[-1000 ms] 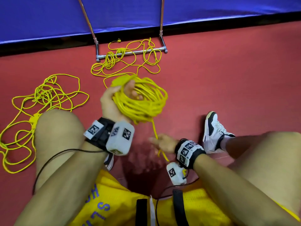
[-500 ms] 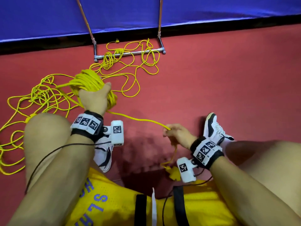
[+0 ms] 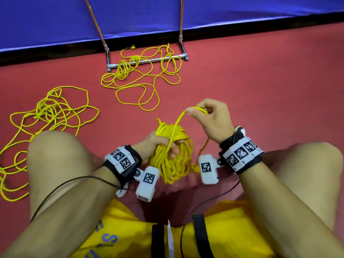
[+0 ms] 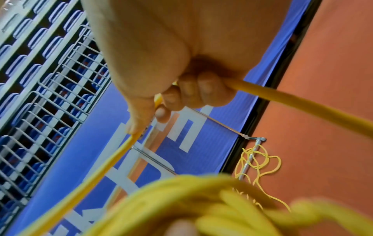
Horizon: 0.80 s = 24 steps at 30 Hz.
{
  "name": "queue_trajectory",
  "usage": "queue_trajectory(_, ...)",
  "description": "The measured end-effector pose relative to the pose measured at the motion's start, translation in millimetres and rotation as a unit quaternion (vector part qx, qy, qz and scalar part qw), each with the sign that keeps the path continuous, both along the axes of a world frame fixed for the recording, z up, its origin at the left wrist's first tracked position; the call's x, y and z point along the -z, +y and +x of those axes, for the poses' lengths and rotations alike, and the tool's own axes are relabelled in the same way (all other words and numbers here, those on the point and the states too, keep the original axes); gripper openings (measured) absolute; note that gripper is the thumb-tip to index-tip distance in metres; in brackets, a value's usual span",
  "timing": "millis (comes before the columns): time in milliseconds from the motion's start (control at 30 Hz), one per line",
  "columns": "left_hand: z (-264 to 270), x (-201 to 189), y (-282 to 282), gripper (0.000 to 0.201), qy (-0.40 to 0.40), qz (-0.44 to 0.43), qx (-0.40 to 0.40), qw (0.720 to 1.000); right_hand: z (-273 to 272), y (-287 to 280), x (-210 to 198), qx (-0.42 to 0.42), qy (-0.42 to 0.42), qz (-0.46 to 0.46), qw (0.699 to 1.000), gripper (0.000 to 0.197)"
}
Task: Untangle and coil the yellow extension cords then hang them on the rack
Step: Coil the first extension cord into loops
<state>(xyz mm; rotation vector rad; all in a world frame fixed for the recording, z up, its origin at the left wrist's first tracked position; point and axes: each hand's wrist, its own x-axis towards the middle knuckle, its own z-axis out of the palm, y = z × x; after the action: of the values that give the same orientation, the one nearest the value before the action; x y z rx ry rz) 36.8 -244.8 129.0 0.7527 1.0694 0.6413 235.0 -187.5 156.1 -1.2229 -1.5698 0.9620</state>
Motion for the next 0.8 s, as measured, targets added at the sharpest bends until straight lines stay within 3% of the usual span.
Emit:
queue_trajectory(67, 10.5, -0.5, -11.0, 0.036, -0.097, -0.062, -0.04, 0.993, 0.4, 5.9, 12.9, 0.027, -0.01, -0.017, 0.999, 0.032)
queue_trajectory(167, 11.2, -1.6, -13.4, 0.051, -0.171, -0.067, -0.095, 0.978, -5.8, 4.1, 28.0, 0.03, -0.024, -0.071, 0.997, 0.038)
queue_trajectory(267, 6.1, -1.9, -11.9, 0.07, -0.182, -0.062, -0.102, 0.976, -13.5, -0.3, 35.2, 0.027, -0.031, -0.098, 0.994, 0.045)
queue_trajectory(433, 11.1, 0.9, -13.6, 0.074, -0.187, -0.063, -0.093, 0.976, -15.4, -1.8, 42.8, 0.017, -0.075, -0.107, 0.991, 0.054)
queue_trajectory(533, 15.0, -2.3, -15.5, 0.081, -0.147, -0.082, -0.076, 0.983, -17.2, -3.9, 43.1, 0.022, -0.109, -0.096, 0.989, 0.054)
queue_trajectory(567, 16.9, -2.7, -16.7, 0.078, -0.129, -0.081, -0.07, 0.986, -17.9, -4.3, 43.0, 0.021, -0.119, -0.094, 0.988, 0.054)
queue_trajectory(667, 22.4, -4.9, -21.5, 0.036, -0.087, -0.073, -0.071, 0.991, -16.7, -4.1, 45.1, 0.019, -0.142, -0.092, 0.985, 0.057)
queue_trajectory(800, 18.3, -8.1, -19.3, 0.034, -0.069, -0.071, -0.07, 0.993, -14.6, -6.1, 46.2, 0.02, -0.157, -0.093, 0.983, 0.063)
